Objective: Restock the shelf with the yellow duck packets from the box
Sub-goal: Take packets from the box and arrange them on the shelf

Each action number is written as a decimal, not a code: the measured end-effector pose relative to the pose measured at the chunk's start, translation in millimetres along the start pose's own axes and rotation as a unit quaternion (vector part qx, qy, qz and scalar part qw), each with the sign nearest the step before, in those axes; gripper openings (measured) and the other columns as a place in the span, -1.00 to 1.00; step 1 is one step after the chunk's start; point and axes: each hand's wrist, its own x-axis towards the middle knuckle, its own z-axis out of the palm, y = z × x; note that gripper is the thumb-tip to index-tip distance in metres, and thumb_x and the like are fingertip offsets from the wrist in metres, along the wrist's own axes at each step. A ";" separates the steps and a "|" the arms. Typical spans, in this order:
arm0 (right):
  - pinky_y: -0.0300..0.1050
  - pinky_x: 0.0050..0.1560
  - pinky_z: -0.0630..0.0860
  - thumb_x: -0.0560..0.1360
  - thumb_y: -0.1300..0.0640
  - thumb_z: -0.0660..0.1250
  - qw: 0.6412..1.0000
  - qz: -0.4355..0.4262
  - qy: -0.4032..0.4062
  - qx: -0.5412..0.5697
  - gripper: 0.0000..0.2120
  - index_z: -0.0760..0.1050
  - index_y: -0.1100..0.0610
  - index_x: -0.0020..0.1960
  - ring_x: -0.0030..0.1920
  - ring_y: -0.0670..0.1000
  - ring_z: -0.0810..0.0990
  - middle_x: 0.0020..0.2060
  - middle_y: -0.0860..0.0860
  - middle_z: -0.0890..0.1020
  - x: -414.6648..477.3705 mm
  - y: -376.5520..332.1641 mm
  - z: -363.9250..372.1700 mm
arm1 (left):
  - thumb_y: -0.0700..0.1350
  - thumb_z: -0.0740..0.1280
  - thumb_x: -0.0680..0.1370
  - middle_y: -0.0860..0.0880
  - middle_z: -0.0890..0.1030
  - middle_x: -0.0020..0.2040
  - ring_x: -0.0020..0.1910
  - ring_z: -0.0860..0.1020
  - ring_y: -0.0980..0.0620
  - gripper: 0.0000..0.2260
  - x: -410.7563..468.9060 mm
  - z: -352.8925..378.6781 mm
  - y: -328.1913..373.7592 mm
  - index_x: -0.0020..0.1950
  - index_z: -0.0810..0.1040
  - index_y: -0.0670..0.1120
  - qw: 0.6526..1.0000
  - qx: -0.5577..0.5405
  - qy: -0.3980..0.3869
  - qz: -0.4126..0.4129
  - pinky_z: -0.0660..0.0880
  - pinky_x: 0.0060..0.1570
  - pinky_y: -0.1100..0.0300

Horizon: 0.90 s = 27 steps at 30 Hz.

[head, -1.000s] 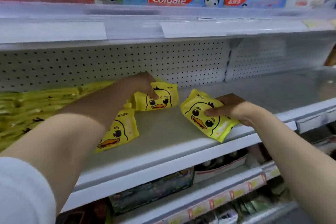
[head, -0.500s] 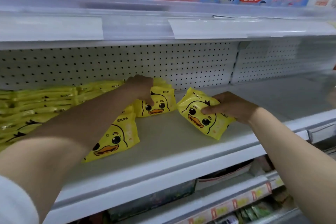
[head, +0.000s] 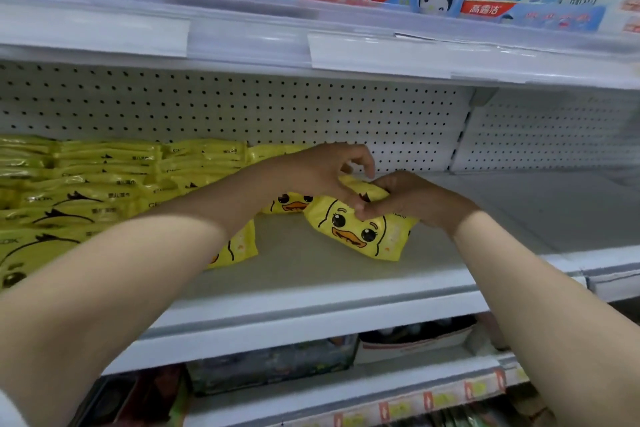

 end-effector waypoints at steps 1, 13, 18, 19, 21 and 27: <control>0.13 0.11 0.63 0.33 0.10 0.61 1.000 -0.007 -0.001 0.009 -0.73 0.69 0.13 0.00 -0.06 0.11 0.73 -0.11 0.08 0.74 -0.9 -0.4 0.6 | 0.00 0.58 0.35 0.23 0.55 0.14 0.15 0.49 0.29 -0.59 -2.6 5.2 -4.3 0.12 0.51 0.13 1.000 -0.011 0.008 -0.009 0.44 0.11 0.29; 0.04 -0.05 0.65 0.47 0.23 0.43 0.906 -0.103 0.101 0.399 -0.65 0.59 0.04 0.24 0.00 0.07 0.68 0.05 0.05 0.69 -1.3 29.9 19.5 | -0.20 0.52 0.42 -0.11 0.66 0.03 -0.03 0.65 -0.02 -0.75 -26.7 23.6 -15.9 0.07 0.62 -0.07 0.931 -0.252 0.234 -0.124 0.58 -0.09 0.15; -0.05 -0.25 0.63 0.48 0.32 0.42 0.913 -0.092 0.113 0.382 -0.83 0.61 0.10 0.00 -0.17 0.06 0.69 -0.16 0.04 0.71 1.1 29.0 26.4 | -0.20 0.54 0.40 0.01 0.67 -0.03 -0.05 0.61 0.14 -0.84 -32.4 20.0 -18.5 -0.05 0.64 -0.11 0.936 -0.230 0.214 -0.160 0.52 -0.02 0.29; -0.06 -0.26 0.63 0.47 0.32 0.43 0.917 -0.088 0.107 0.373 -0.84 0.61 0.10 -0.04 -0.19 0.06 0.69 -0.18 0.04 0.71 2.9 30.0 27.1 | -0.19 0.55 0.39 0.03 0.67 -0.06 -0.07 0.60 0.15 -0.84 -32.4 19.0 -20.2 -0.09 0.63 -0.12 0.940 -0.213 0.203 -0.174 0.51 -0.02 0.27; -0.09 -0.27 0.61 0.45 0.34 0.44 0.933 -0.091 0.096 0.335 -0.84 0.59 0.11 -0.09 -0.22 0.04 0.66 -0.22 0.02 0.68 7.1 32.6 28.6 | -0.19 0.57 0.36 0.04 0.65 -0.13 -0.09 0.59 0.10 -0.82 -31.6 17.0 -25.5 -0.14 0.61 -0.10 0.948 -0.172 0.185 -0.193 0.51 -0.04 0.20; -0.09 -0.21 0.57 0.41 0.39 0.47 0.950 -0.093 0.114 0.274 -0.79 0.52 0.13 -0.15 -0.23 0.02 0.62 -0.28 0.02 0.62 25.6 32.7 28.5 | -0.08 0.60 0.33 0.11 0.50 -0.22 -0.22 0.45 0.16 -0.74 -23.0 6.7 -34.4 -0.16 0.55 -0.02 0.966 -0.014 0.167 -0.198 0.33 -0.32 0.30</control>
